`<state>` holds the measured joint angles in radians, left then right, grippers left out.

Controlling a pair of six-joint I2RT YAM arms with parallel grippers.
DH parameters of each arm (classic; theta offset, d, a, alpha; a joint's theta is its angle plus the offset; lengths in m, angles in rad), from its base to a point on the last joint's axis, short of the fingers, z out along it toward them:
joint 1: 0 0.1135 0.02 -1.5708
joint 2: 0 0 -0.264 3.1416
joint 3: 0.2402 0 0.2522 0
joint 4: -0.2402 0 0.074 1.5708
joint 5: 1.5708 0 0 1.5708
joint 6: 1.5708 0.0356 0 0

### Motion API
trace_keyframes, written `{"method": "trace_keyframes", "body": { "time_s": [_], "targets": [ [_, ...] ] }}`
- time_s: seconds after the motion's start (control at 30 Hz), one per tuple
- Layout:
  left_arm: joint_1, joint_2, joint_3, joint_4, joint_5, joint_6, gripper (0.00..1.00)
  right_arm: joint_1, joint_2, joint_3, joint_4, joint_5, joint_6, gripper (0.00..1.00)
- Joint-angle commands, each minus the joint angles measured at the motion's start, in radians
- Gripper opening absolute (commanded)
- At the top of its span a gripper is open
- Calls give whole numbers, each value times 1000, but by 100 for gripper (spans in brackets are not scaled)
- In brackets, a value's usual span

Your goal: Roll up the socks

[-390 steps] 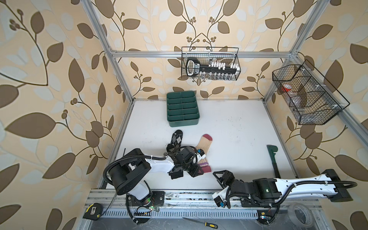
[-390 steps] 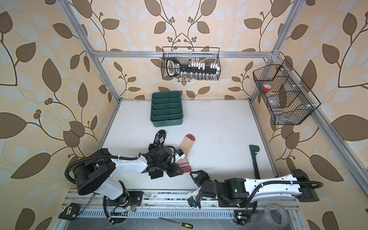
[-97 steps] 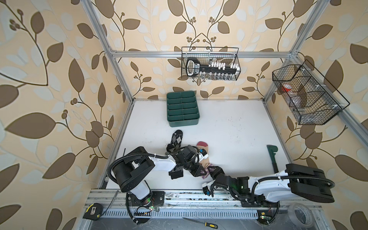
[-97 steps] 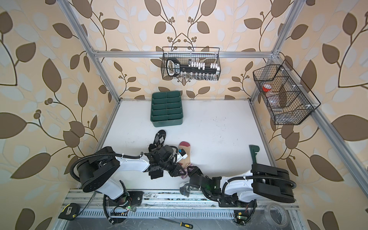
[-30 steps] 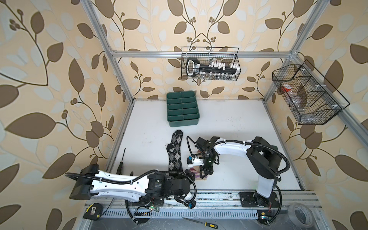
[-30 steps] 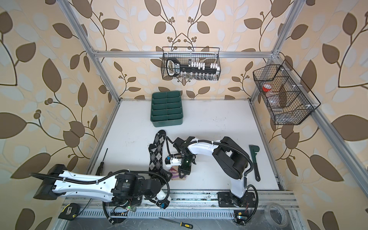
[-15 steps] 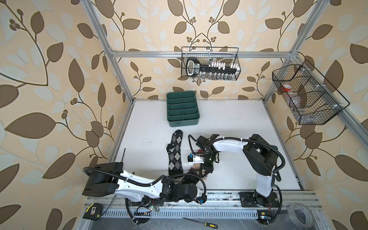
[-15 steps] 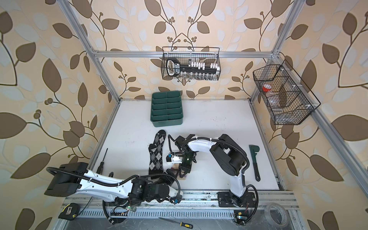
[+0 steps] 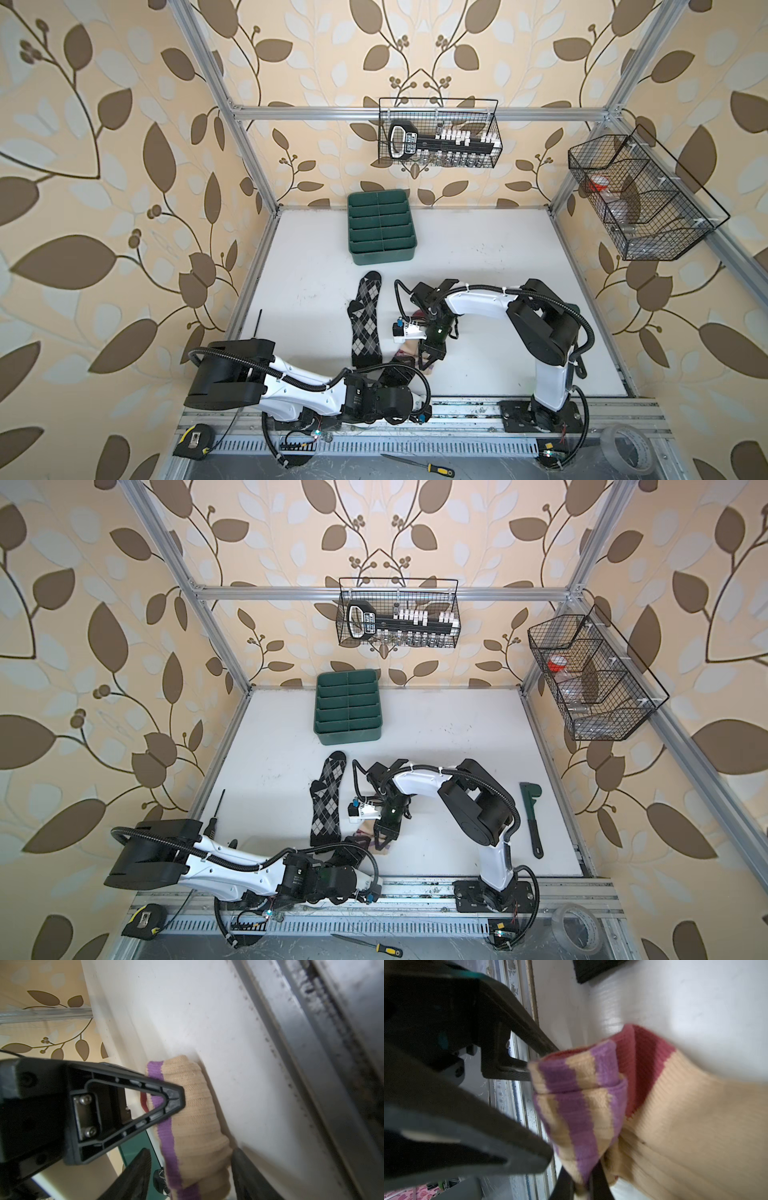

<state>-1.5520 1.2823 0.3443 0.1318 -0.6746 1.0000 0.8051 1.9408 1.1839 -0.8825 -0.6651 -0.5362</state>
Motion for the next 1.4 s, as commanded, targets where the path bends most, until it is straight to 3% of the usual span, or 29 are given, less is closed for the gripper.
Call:
{"method": "trace_keyframes", "body": {
  "time_s": [0.0, 0.17, 0.33, 0.37, 0.4, 0.57, 0.7, 0.9, 1.17, 1.37],
  "targets": [
    [-8, 15, 2, 2, -34, -52, 56, -6, -10, -13, -13, 6, -29, 8],
    [-7, -69, 1, -67, -36, -93, 61, -9, -41, -38, -1, 14, -33, 7],
    [-7, -204, 14, -146, 17, -122, 84, -11, -51, -40, -2, 24, -34, 7],
    [-7, -230, 16, -163, 33, -117, 98, -11, -49, -40, -1, 24, -33, 7],
    [-8, -258, 19, -195, 53, -114, 99, -11, -49, -41, -3, 25, -33, 7],
    [-7, -284, 6, -218, 89, -103, 95, -9, -43, -37, -3, 34, -31, 7],
    [-7, -186, 17, -148, 98, -121, 83, -10, -43, -41, -4, 39, -30, 7],
    [-7, -56, 19, 6, 79, -131, 81, -6, -40, -40, -4, 41, -28, 7],
    [-5, 12, 2, 50, 56, -172, 70, -3, -37, -41, -5, 44, -27, 7],
    [6, 111, 6, 115, 24, -180, 68, 1, -40, -42, -6, 41, -26, 7]
  ]
}}
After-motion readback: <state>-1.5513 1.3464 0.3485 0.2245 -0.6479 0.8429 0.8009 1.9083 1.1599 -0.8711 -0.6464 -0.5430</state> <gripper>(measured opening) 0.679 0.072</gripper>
